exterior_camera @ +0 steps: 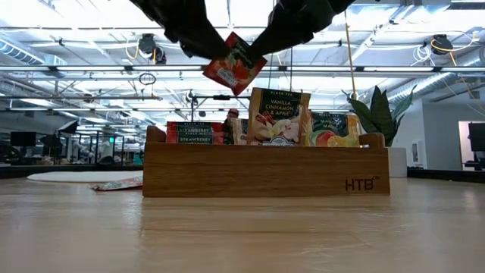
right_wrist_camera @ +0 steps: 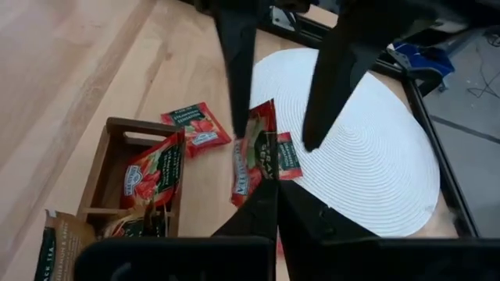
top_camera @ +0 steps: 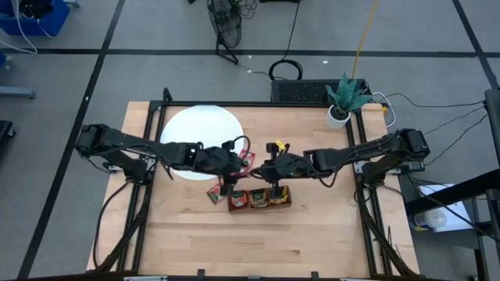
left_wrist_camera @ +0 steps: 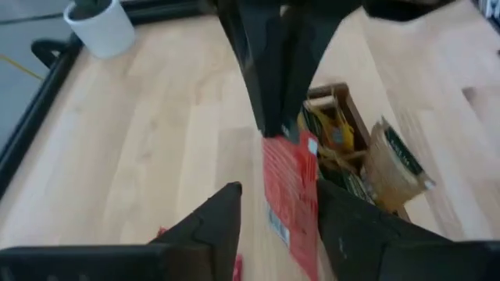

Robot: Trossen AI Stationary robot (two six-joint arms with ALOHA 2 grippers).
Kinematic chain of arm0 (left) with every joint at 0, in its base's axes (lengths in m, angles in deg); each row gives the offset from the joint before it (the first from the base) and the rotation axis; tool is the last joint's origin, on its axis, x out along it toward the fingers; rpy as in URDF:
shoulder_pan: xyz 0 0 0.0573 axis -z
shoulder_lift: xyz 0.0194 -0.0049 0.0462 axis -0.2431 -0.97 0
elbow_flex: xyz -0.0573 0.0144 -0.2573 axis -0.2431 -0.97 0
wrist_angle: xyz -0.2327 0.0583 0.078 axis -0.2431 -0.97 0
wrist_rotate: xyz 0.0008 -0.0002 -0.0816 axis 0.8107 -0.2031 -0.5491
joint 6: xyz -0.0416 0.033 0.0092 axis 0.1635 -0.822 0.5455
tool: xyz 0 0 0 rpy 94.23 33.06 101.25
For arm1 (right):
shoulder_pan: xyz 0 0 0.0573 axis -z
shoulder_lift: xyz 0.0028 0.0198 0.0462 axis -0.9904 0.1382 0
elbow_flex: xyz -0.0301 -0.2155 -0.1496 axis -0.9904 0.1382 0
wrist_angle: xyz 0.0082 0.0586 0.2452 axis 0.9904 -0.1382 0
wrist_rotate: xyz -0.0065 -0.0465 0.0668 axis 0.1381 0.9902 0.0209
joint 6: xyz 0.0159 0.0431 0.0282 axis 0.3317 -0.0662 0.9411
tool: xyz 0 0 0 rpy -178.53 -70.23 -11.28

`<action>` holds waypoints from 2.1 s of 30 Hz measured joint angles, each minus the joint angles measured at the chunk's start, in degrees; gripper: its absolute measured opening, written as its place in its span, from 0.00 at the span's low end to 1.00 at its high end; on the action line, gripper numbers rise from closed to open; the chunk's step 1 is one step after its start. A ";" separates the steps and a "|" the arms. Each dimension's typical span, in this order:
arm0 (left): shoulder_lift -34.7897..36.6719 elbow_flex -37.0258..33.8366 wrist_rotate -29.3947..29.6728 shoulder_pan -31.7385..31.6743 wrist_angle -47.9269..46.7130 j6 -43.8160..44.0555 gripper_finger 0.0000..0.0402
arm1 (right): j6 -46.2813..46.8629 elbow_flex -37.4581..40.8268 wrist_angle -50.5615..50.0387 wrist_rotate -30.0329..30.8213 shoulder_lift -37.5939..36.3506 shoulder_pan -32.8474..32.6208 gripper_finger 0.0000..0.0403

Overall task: Pick & Place Tea
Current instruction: Put the red tea bag into the left section of the wooden organizer

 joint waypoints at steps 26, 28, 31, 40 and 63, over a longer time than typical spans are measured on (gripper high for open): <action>2.38 -9.10 -2.70 2.46 16.92 -0.46 0.01 | 4.20 3.15 1.88 5.78 -1.13 -1.61 0.00; 3.41 -12.63 -0.97 3.53 20.01 0.34 0.00 | 3.51 3.15 2.97 5.89 -1.15 -1.94 0.00; 5.64 -18.27 1.34 7.45 29.79 0.07 0.00 | 4.16 3.18 2.65 5.77 -2.06 -1.98 0.00; 6.55 -31.37 9.88 18.37 49.70 1.58 0.00 | 4.25 3.13 4.72 5.98 -2.59 -1.86 0.00; -17.76 -40.37 21.86 24.47 97.68 -5.39 0.00 | 5.70 3.10 7.58 5.72 -2.55 -1.87 0.00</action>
